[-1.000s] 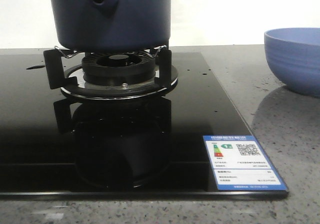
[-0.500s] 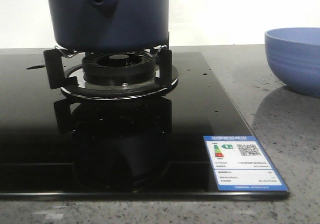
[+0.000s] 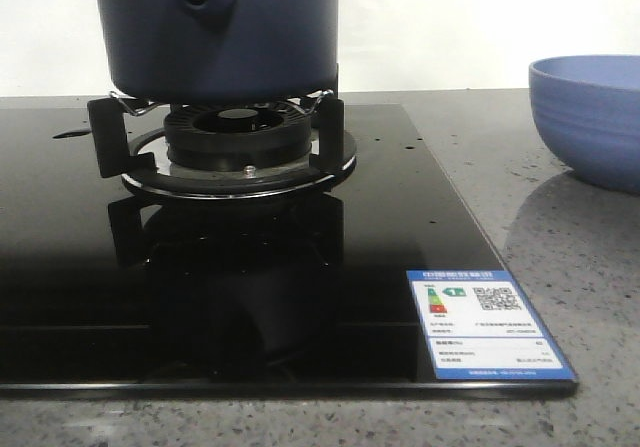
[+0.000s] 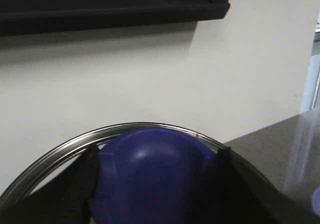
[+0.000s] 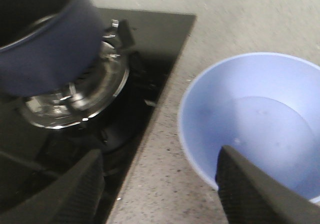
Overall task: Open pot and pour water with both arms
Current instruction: 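Grasp the rim of the light blue bowl with the right gripper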
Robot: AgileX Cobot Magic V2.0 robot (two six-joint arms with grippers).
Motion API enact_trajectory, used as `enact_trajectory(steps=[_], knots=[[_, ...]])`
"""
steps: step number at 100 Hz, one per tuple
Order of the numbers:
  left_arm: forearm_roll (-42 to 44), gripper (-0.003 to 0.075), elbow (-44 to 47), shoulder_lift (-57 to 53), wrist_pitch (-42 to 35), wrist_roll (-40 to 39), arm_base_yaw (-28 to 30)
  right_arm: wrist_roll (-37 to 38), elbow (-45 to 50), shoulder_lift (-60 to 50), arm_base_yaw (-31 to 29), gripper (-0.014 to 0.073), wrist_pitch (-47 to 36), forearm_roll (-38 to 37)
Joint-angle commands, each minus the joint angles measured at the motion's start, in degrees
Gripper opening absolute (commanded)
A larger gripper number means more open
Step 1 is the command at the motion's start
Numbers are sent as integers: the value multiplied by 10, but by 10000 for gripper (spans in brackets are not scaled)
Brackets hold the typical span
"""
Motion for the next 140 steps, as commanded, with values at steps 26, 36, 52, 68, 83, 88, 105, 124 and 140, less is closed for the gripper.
enact_trajectory(steps=[26, 36, 52, 68, 83, 88, 105, 124, 140], knots=[[2, 326, -22, -65, 11, -1, 135, 49, -208, 206, -112, 431, 112, -85], [0, 326, -22, -69, 18, -1, 165, 84, -239, 250, -124, 431, 138, -148], [0, 326, -22, -70, 20, -1, 183, 90, -245, 304, -126, 431, 154, -167], [0, 326, -22, -70, 20, -1, 183, 91, -245, 343, -126, 427, 161, -167], [0, 326, -22, -70, 20, -1, 183, 91, -245, 371, -126, 332, 161, -166], [0, 326, -22, -70, 20, -1, 183, 91, -244, 377, -126, 269, 163, -165], [0, 326, -22, -70, 20, -1, 183, 91, -244, 388, -126, 33, 167, -165], [0, 326, -22, -70, 20, -1, 183, 91, -246, 385, -126, -68, 168, -152], [0, 326, -22, -70, 20, -1, 183, 91, -267, 382, -125, -59, 195, -126]])
